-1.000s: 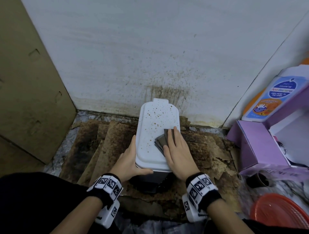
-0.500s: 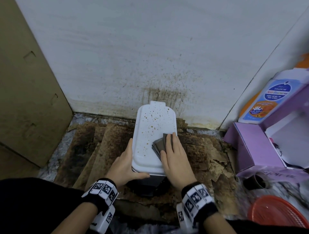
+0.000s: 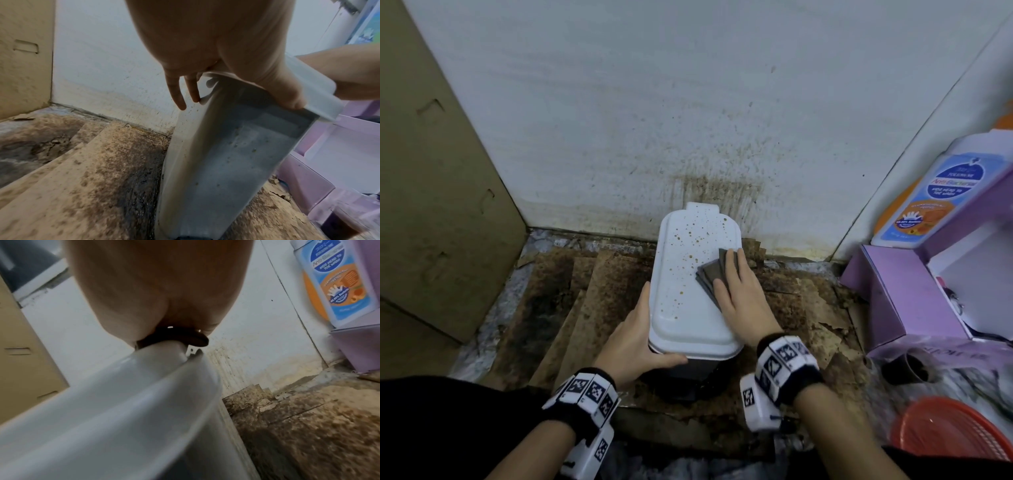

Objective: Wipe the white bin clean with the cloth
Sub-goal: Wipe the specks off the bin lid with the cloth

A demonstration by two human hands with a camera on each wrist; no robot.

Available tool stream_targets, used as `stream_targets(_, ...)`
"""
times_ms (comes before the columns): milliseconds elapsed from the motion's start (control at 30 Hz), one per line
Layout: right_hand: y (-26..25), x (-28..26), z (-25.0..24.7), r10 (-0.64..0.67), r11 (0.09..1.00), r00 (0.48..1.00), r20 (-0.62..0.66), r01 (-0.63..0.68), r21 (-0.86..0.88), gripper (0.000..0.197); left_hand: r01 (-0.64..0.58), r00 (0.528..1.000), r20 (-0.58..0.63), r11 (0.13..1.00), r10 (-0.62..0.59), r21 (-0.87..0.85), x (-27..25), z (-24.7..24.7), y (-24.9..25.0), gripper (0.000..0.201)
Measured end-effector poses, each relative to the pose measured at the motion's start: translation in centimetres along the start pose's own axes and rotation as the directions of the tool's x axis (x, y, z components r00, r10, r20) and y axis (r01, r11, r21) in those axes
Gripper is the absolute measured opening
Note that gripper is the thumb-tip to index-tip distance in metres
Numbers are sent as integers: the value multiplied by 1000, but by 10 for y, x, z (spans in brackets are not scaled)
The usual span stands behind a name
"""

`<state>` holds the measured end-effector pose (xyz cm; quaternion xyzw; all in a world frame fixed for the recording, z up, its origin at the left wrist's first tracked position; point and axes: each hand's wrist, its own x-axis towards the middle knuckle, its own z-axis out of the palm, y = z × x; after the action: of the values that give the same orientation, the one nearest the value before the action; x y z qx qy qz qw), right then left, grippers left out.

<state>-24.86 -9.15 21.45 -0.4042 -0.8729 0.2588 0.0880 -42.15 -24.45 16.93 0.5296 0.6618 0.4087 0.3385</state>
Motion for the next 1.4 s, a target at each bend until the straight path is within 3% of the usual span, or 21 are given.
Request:
stream_targets(167,9,42,-16,34,984,993,115,-54,172,69,8,1000,1,1000,-8,22,-1,-1,0,128)
stream_targets(367,15,36,-15,54,978,993,105,-74,193,71,-1,1000,7,1000,1,23,-1,-2,0,127)
stream_targets(500,13,8,-5,59,981,998,30,-64,183,71,-4,1000,5,1000,4,23,-1,-1,-1,129)
stream_targets(700,-14,-61,28,132,985,974,-186,-109,132,68,-4,1000,-2,1000,4,11,-2,0,-1,130)
stream_targets(833,-16,-73,37,137,989,965,-222,-121,84,72,-24,1000,-4,1000,24,0,-2,1,-2,129)
stream_targets(1233,10,27,-9,115,993,992,42,-115,8,74,-2,1000,0,999,2,41,0,-2,-3,133)
stream_targets(1333,6,18,-9,126,990,992,18,-125,-71,75,-8,1000,5,999,8,42,-1,-1,-3,131)
stream_targets(1400,4,10,-7,59,991,997,-45,-64,-120,75,0,1000,1,999,0,48,-1,-1,-3,132)
